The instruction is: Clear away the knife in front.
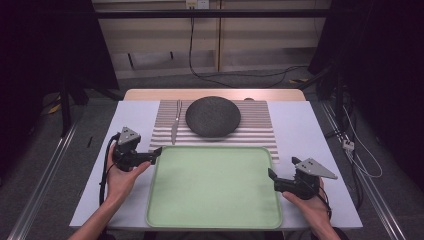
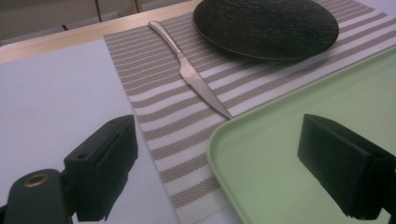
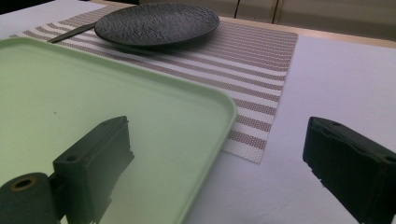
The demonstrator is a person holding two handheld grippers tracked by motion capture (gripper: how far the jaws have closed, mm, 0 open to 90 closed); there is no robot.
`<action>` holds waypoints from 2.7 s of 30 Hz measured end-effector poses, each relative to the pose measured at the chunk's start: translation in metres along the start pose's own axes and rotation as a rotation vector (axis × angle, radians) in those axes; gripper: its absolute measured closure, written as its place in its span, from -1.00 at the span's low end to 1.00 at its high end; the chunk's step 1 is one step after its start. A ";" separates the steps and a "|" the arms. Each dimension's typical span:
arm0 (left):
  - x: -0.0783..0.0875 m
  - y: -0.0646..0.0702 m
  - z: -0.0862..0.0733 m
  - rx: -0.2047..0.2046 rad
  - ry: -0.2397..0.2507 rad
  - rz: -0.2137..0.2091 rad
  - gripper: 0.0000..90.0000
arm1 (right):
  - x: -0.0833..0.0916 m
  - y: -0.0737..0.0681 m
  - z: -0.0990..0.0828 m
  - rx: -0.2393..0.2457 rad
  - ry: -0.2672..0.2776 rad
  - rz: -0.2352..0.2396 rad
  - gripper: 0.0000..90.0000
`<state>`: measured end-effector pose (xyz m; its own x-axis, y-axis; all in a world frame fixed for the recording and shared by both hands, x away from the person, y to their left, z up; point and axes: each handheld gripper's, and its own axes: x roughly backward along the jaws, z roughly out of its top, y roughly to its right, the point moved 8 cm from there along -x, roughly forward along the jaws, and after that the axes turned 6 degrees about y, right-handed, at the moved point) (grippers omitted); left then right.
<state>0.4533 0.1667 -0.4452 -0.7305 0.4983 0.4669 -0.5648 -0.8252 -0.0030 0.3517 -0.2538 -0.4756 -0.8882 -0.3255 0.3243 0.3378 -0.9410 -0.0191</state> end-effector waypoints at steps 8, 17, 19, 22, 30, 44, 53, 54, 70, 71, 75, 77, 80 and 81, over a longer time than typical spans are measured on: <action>-0.021 -0.008 0.014 0.002 -0.038 0.005 -0.77 | 0.001 -0.002 -0.001 -0.003 -0.004 0.017 -0.82; -0.045 -0.001 0.033 -0.017 -0.070 -0.016 -0.74 | 0.000 -0.002 -0.001 -0.002 -0.004 0.033 -0.82; -0.050 -0.004 0.039 -0.025 -0.070 -0.009 -0.75 | 0.000 -0.002 -0.001 0.003 -0.005 0.035 -0.82; -0.056 -0.008 0.045 -0.030 -0.071 0.004 -0.75 | 0.001 -0.003 -0.001 0.001 -0.003 0.037 -0.82; -0.082 -0.015 0.050 -0.035 -0.102 0.014 -0.76 | 0.000 -0.003 -0.001 0.007 -0.010 0.037 -0.81; -0.128 -0.034 0.061 0.005 -0.162 0.057 -0.72 | -0.002 -0.003 -0.002 0.004 -0.015 0.040 -0.81; -0.159 -0.046 0.057 0.042 -0.199 0.095 -0.46 | -0.004 -0.003 -0.003 -0.002 -0.023 0.053 -0.82; -0.163 -0.048 0.056 0.051 -0.205 0.095 -0.45 | -0.004 -0.003 -0.003 0.001 -0.023 0.055 -0.82; -0.204 -0.059 0.042 0.097 -0.282 0.125 -0.10 | -0.005 -0.005 -0.006 0.010 -0.041 0.077 -0.82; -0.205 -0.058 0.042 0.097 -0.284 0.123 -0.04 | -0.005 -0.006 -0.006 0.008 -0.043 0.078 -0.82; -0.212 -0.052 0.042 0.093 -0.330 0.103 0.09 | -0.005 -0.006 -0.006 0.007 -0.047 0.080 -0.82; -0.215 -0.050 0.040 0.097 -0.347 0.103 0.13 | -0.005 -0.006 -0.006 0.007 -0.046 0.079 -0.82; -0.217 -0.047 0.040 0.105 -0.358 0.109 0.27 | -0.004 -0.006 -0.006 0.008 -0.046 0.082 -0.81; -0.218 -0.045 0.041 0.100 -0.370 0.103 0.34 | -0.004 -0.006 -0.006 0.007 -0.047 0.085 -0.81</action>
<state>0.6538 0.0846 -0.5104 -0.5833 0.2976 0.7558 -0.4424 -0.8967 0.0116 0.3511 -0.2471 -0.4828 -0.8407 -0.3991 0.3659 0.4134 -0.9096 -0.0422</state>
